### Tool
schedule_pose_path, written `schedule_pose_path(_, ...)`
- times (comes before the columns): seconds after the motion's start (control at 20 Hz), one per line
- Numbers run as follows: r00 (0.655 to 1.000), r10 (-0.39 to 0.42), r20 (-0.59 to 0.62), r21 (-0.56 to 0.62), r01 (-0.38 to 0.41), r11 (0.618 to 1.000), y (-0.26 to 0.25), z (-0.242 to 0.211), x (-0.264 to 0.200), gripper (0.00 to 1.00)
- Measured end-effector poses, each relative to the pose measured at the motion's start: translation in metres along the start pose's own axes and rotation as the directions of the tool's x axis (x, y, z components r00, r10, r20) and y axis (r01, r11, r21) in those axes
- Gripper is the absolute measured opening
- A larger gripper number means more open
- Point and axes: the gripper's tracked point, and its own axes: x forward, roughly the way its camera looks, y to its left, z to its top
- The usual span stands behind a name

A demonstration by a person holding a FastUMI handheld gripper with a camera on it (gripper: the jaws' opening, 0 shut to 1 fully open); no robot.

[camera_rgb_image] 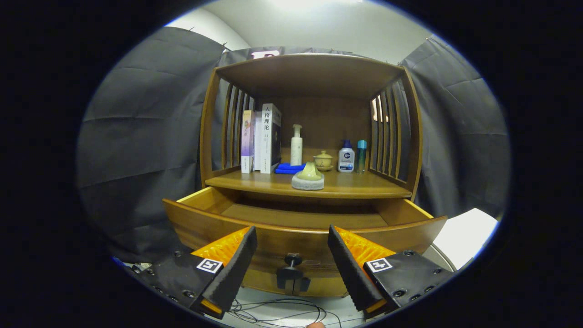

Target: Pull open the drawer, take out the items inside it, and place them on the countertop above the cabinet.

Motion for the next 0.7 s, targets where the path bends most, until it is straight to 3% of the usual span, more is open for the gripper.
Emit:
schedule_pose_path(0.4, 0.995, -0.009, -0.103, -0.027, 0.006, 1.000, -0.001, -0.047, 0.015, 0.99)
schedule_pose_path(0.7, 0.990, -0.030, -0.136, -0.015, 0.028, 0.999, -0.006, -0.058, 0.031, 0.99)
